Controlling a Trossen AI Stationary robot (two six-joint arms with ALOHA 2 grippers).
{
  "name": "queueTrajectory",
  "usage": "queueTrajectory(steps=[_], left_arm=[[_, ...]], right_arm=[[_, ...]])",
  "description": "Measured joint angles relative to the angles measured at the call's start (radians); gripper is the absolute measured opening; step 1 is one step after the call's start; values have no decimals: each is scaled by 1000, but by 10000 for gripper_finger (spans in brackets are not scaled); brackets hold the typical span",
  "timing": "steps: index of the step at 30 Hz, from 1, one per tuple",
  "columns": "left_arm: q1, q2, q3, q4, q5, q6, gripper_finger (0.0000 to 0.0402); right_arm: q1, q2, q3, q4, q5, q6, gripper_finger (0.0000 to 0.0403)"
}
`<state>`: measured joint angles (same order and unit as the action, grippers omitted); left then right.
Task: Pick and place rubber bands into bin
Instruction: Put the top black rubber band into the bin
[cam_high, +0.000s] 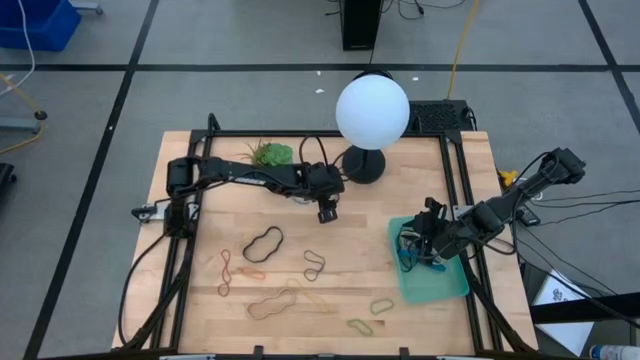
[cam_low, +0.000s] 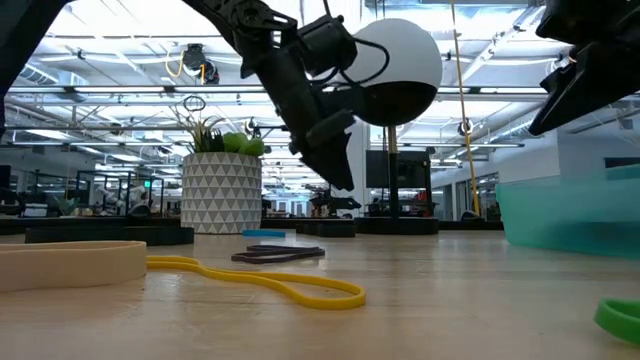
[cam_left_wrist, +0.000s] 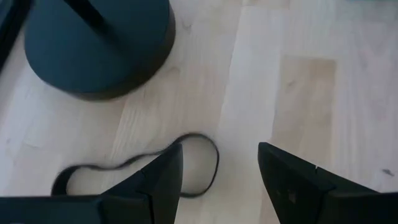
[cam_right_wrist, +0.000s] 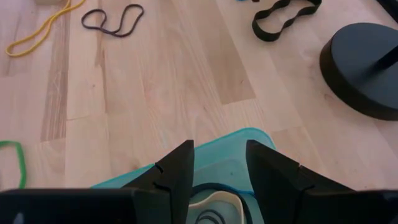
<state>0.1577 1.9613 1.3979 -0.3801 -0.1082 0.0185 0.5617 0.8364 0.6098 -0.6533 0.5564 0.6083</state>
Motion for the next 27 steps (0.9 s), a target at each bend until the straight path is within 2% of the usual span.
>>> queueTrajectory(steps=[6,27], left_arm=[[-2,49,0,47,-47,5,216],[9,141,2,30,-79,-31,216]], right_arm=[[0,-1,0,12,0,0,141],[0,0,-1,51,-7,-26,141]])
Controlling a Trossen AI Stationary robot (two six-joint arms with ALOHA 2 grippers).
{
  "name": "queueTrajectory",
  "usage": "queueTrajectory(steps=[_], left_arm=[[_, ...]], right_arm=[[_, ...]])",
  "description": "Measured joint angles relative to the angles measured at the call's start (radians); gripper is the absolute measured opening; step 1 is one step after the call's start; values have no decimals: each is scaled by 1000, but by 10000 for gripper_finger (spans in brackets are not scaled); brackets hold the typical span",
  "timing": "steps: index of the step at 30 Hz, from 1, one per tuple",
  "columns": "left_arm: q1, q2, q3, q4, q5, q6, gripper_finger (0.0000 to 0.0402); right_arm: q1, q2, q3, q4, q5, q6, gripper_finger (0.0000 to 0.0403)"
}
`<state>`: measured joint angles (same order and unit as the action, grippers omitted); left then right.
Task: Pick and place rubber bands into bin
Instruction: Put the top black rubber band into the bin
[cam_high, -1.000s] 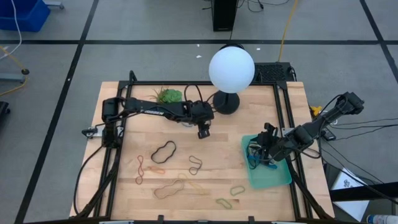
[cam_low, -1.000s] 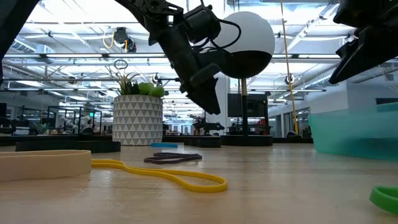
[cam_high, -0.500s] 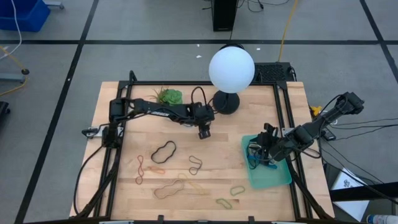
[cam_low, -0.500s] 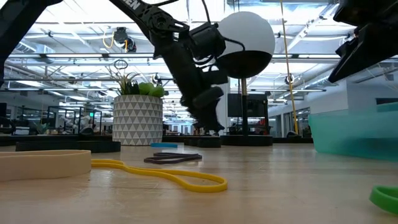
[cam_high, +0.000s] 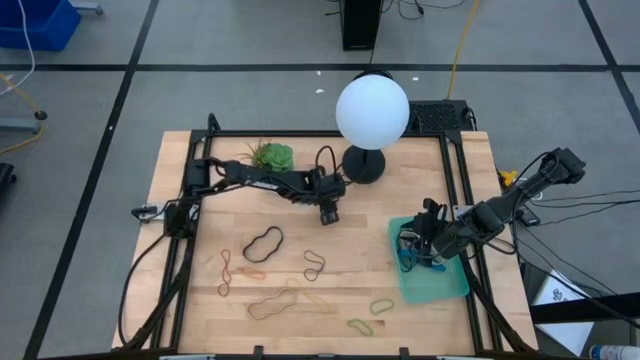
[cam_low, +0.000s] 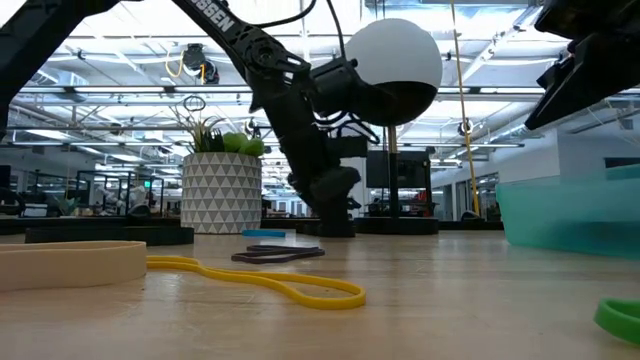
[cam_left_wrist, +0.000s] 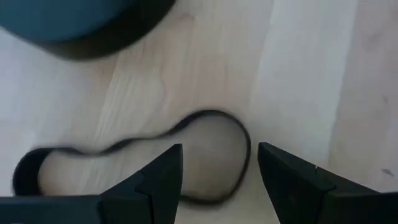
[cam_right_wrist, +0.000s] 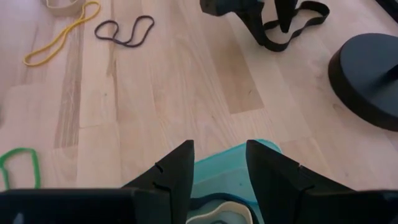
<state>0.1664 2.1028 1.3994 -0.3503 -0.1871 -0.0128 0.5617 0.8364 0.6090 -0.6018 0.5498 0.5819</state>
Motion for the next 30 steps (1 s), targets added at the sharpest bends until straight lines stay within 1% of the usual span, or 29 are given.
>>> queueTrajectory(steps=[4,8,11,19,20,30], left_arm=[[4,14,2,-5,3,-9,214],[4,15,2,-8,3,-11,186],[3,16,1,-1,9,-11,147],[1,18,0,17,14,1,23],[1,18,-1,19,13,7,13],[-12,-4,-4,5,-6,8,8]], right_arm=[[0,0,0,0,0,0,141],[0,0,0,0,0,0,141],[0,0,0,0,0,0,141],[0,0,0,0,0,0,141],[0,0,0,0,0,0,141],[0,0,0,1,0,0,141]])
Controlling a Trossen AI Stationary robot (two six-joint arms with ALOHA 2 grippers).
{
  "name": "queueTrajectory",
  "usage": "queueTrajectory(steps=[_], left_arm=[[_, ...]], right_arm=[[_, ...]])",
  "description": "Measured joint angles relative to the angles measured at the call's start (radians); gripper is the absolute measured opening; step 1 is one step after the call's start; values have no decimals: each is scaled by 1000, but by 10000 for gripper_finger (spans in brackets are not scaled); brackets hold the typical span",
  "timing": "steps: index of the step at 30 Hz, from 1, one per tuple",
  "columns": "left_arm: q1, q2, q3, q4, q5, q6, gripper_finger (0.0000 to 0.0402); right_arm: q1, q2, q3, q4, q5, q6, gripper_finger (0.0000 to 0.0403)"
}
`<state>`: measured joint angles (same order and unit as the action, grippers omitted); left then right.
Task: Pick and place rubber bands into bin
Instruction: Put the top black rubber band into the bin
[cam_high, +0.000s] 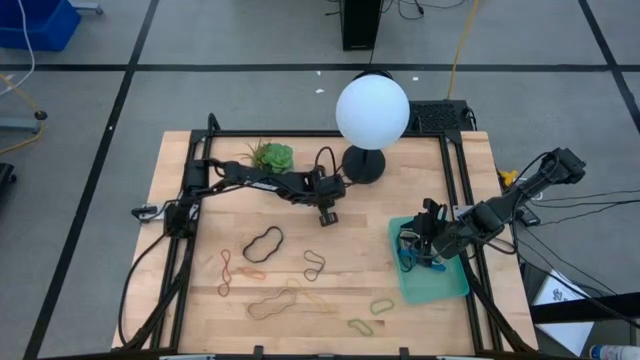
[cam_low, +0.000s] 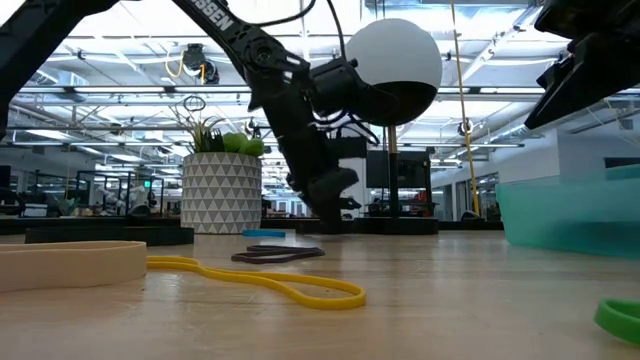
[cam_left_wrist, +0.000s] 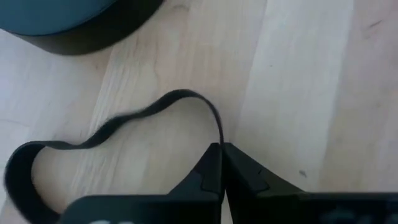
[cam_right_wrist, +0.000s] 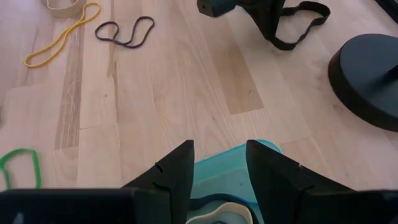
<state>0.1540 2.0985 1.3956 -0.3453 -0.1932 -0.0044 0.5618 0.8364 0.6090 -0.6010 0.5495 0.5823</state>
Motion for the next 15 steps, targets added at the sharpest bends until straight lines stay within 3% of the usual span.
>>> queueTrajectory(steps=[8,15], left_arm=[[-62,-85,0,10,5,3,10],[-151,-152,2,75,28,50,8]], right_arm=[[0,0,0,81,0,-36,140],[0,0,-12,248,3,-370,138]])
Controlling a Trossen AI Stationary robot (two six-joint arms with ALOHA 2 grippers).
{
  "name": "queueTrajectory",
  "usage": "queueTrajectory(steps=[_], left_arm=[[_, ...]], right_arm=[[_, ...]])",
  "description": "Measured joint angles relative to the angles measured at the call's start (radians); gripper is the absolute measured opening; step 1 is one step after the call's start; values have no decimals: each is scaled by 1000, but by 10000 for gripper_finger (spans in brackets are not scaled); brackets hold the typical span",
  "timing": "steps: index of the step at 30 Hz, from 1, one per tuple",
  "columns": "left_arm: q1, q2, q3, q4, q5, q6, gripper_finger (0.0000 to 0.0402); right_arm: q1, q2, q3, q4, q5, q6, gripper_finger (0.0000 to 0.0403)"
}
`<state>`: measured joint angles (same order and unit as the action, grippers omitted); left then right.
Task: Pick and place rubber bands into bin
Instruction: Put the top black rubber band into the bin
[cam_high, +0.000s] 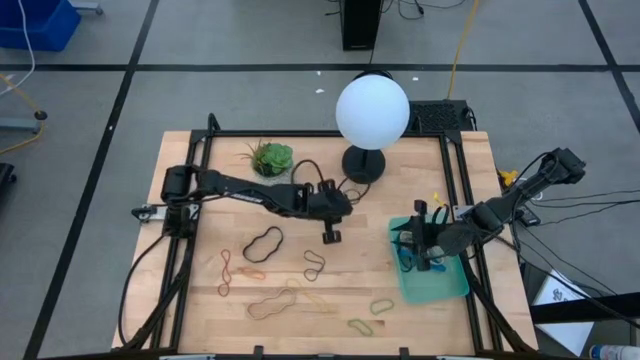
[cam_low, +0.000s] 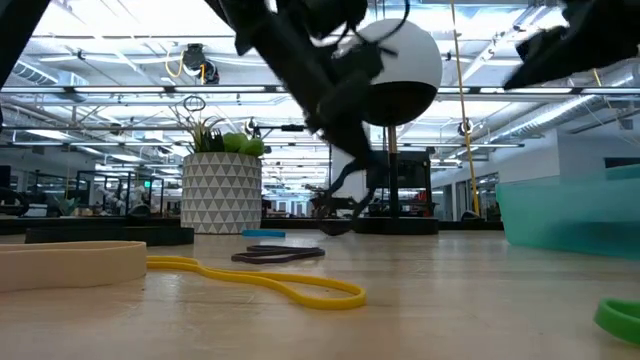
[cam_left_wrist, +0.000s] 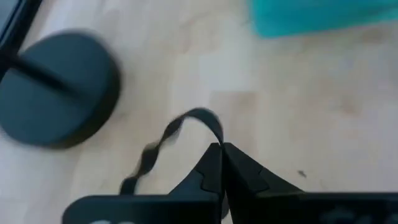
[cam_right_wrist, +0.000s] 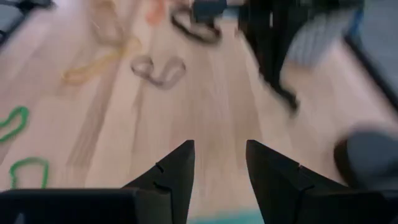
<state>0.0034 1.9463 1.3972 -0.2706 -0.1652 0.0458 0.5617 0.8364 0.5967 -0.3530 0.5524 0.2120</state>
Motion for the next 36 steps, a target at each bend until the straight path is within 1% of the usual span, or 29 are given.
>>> queueTrajectory(steps=[4,8,11,14,17,20,23,27,29,33,36], left_arm=[[-41,-27,0,64,29,-23,16],[-70,-35,1,119,34,-24,6],[-82,-36,1,144,37,-25,14],[-86,-38,1,150,37,-25,16],[-87,-38,1,157,48,-25,7],[-87,-38,1,171,91,-25,11],[-87,-38,1,171,94,-24,16],[-87,-38,1,170,95,-24,6],[-87,-38,1,170,96,-24,9],[-87,-38,1,170,96,-24,19],[-87,-38,0,170,96,-24,13]], right_arm=[[0,9,-84,296,1,-252,134],[0,41,-191,603,4,-445,132],[-11,78,-264,803,39,-517,132],[-34,121,-318,932,54,-540,132],[-70,175,-335,985,53,-534,132],[-112,239,-335,1025,52,-530,132],[-150,297,-335,1098,50,-531,132],[-191,363,-335,1176,47,-537,132],[-206,389,-335,1207,45,-537,132],[-234,439,-325,1234,-30,-521,132],[-249,473,-302,1240,-31,-512,132]])
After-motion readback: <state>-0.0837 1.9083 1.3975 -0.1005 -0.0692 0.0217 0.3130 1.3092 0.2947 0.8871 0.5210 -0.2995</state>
